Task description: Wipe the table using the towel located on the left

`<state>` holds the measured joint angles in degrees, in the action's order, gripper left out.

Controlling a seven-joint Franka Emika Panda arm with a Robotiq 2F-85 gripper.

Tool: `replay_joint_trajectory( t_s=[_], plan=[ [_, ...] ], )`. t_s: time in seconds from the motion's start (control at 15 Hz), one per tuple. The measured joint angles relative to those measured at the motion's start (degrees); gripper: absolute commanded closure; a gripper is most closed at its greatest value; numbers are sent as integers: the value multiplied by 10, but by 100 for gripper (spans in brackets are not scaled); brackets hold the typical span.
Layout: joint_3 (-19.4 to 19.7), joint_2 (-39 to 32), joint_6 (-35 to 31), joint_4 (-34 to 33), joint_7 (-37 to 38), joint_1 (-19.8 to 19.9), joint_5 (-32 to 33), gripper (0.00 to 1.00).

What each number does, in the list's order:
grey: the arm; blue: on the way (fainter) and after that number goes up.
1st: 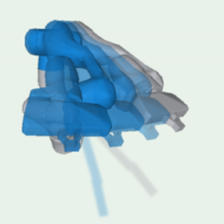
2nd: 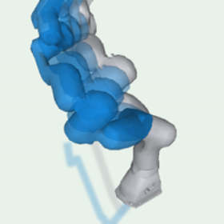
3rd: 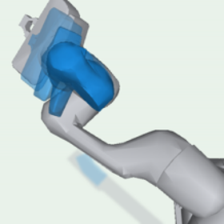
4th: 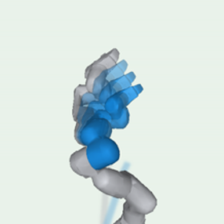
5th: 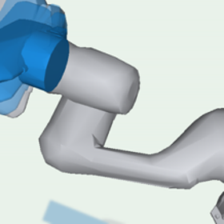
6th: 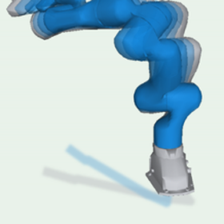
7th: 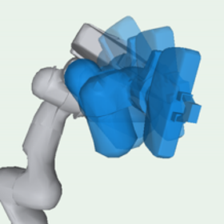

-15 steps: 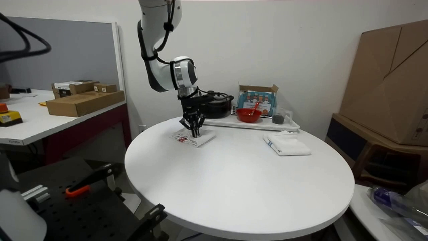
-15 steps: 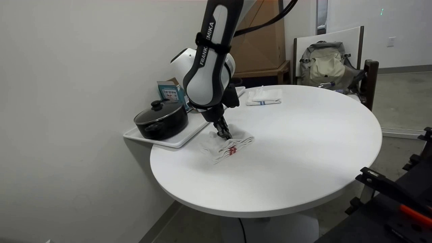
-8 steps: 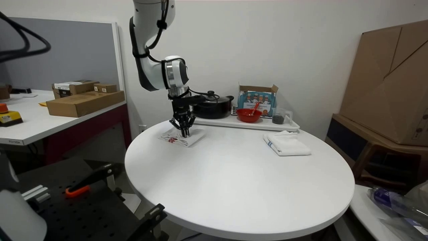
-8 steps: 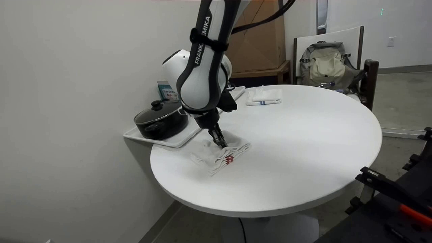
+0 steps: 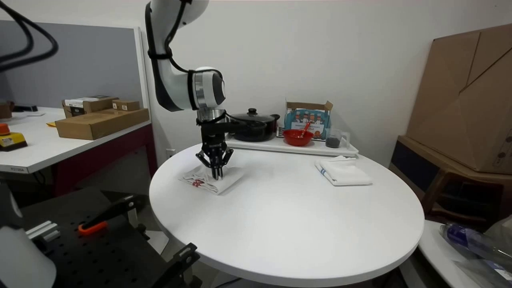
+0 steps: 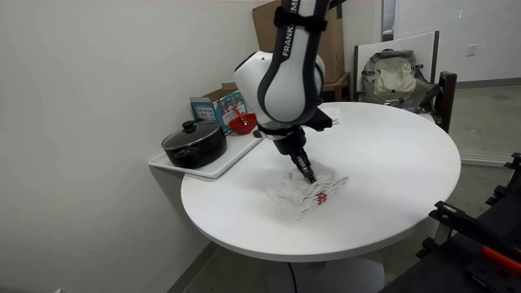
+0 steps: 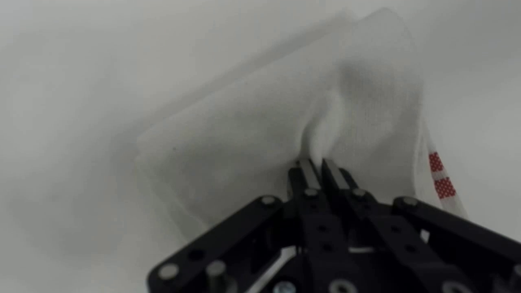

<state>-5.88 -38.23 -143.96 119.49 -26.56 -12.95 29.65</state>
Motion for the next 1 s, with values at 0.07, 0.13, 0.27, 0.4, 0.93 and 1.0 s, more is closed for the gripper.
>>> replay_joint_trajectory(
  t_s=[0.07, 0.13, 0.27, 0.4, 0.93, 1.0],
  plan=[
    [7, 14, -5, 29, 6, 8, 0, 92],
    [14, 27, -11, 55, 8, 17, 0, 92],
    [28, 47, -22, 96, 8, 45, 0, 92],
    [48, 58, -35, 119, 7, 75, 0, 92],
    [151, 36, -67, 43, 16, 182, -2, 94],
    [154, 26, -66, 18, 22, 187, -2, 93]
  ],
)
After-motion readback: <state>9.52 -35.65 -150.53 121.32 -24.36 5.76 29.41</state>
